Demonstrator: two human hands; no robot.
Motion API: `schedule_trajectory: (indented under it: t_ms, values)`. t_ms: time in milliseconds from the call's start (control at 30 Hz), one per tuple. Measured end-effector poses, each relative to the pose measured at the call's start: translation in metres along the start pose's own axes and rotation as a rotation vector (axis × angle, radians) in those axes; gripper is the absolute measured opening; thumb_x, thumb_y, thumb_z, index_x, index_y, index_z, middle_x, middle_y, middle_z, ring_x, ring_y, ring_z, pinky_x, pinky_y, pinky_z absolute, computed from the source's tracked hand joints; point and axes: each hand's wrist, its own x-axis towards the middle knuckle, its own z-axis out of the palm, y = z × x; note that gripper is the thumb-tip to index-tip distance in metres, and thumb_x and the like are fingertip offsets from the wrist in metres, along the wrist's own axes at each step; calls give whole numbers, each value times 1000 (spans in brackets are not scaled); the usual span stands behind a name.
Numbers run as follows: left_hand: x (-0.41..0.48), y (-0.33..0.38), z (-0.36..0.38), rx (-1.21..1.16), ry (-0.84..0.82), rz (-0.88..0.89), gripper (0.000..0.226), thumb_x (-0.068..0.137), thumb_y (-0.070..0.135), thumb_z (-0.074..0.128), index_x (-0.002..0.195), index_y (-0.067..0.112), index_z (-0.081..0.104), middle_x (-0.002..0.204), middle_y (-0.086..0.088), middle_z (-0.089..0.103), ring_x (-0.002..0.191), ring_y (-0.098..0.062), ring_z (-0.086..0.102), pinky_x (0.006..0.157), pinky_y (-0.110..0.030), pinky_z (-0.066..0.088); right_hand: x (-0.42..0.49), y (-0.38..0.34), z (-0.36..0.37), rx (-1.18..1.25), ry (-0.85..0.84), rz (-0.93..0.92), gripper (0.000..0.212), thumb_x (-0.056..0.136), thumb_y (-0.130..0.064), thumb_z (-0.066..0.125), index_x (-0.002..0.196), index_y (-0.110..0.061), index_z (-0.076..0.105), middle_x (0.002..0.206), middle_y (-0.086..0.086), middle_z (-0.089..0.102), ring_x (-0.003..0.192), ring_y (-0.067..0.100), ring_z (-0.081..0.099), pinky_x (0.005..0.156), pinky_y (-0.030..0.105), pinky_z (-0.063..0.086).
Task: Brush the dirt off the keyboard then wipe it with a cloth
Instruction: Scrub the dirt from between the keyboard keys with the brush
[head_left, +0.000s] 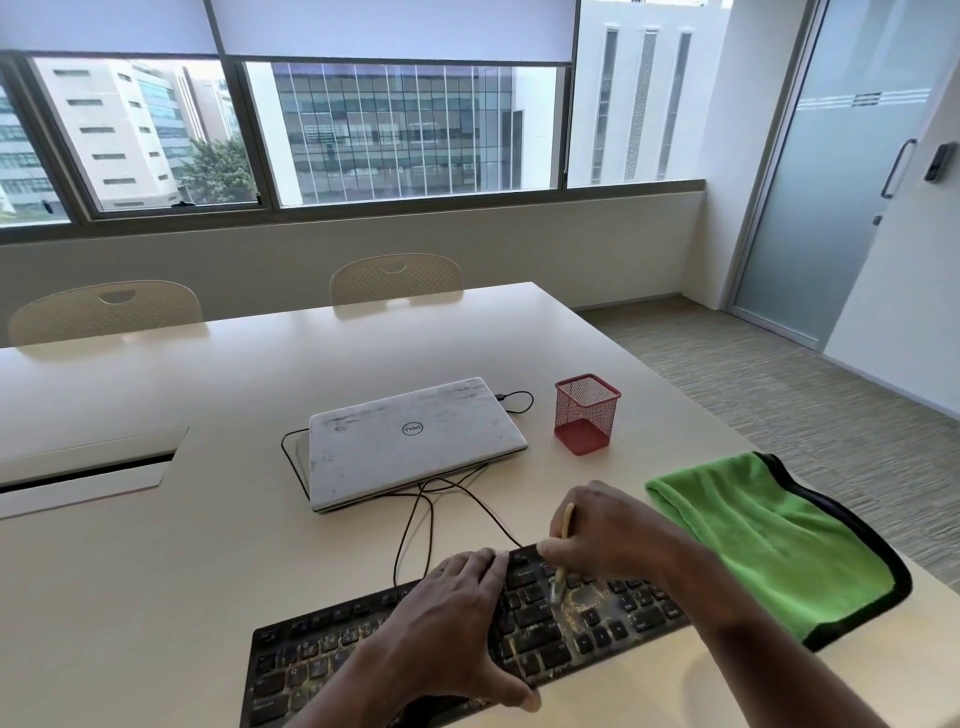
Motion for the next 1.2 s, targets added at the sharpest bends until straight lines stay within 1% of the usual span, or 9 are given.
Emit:
schedule_trajectory:
  t_ms: [133,200,333,400,533,700,867,1100,1200]
  values:
    - [0,2,-1,-2,-3,1,141,68,88,65,161,13,-9,171,-6,0,156,-20,2,115,-24,-6,2,3,-4,15,210,7,45,90,-40,69,50,-22,58,48,-11,55,42,5,46,45,15,35]
    - [1,2,-1,-4,1,2,141,68,88,65,162,13,-9,171,-6,0,156,-19,2,115,-24,-6,2,4,-5,10,196,18,34,90,-41,70,60,-27,68,55,-12,62,46,1,52,47,11,37]
    - [0,2,-1,-6,6,2,141,68,89,64,162,13,-8,171,-5,1,156,-19,3,117,-25,-5,0,8,-1,-41,70,63,38,87,-32,65,52,-18,59,49,-7,51,39,7,38,46,27,39]
    - [0,2,-1,-4,4,4,140,68,88,65,162,13,-8,171,-6,1,156,-20,3,117,-25,-5,0,7,-2,-49,76,65,39,87,-29,64,50,-18,55,48,-7,50,39,8,37,45,26,38]
    - [1,2,0,-5,-2,4,140,67,89,65,162,14,-7,171,-5,2,156,-19,3,118,-26,-3,6,4,-5,63,158,18,11,84,-30,71,81,-22,77,73,-7,71,58,1,59,53,14,44]
    - [1,1,0,-2,3,-1,140,66,89,65,162,14,-5,170,-4,5,154,-17,7,122,-28,2,12,2,-8,59,2,-64,13,78,-21,79,71,-30,74,64,-13,69,56,-3,60,54,12,44]
    - [0,1,-1,-9,-7,-3,139,68,87,65,162,14,-7,171,-4,3,155,-20,5,117,-25,-3,14,7,-22,44,-126,0,15,78,-8,74,75,-23,79,69,-10,74,58,-1,63,55,16,48]
    - [1,1,-1,-13,-11,-3,140,68,87,66,162,13,-7,171,-5,3,155,-20,6,116,-25,-3,19,-6,-26,54,-213,-32,15,82,-9,74,87,-21,82,71,-16,72,62,-7,63,57,7,44]
    - [2,0,0,-12,-16,-8,141,67,88,66,162,13,-8,171,-5,3,155,-20,6,116,-25,-3,22,5,-28,64,-195,37,14,79,-9,77,83,-22,81,71,-14,74,69,2,71,60,12,47]
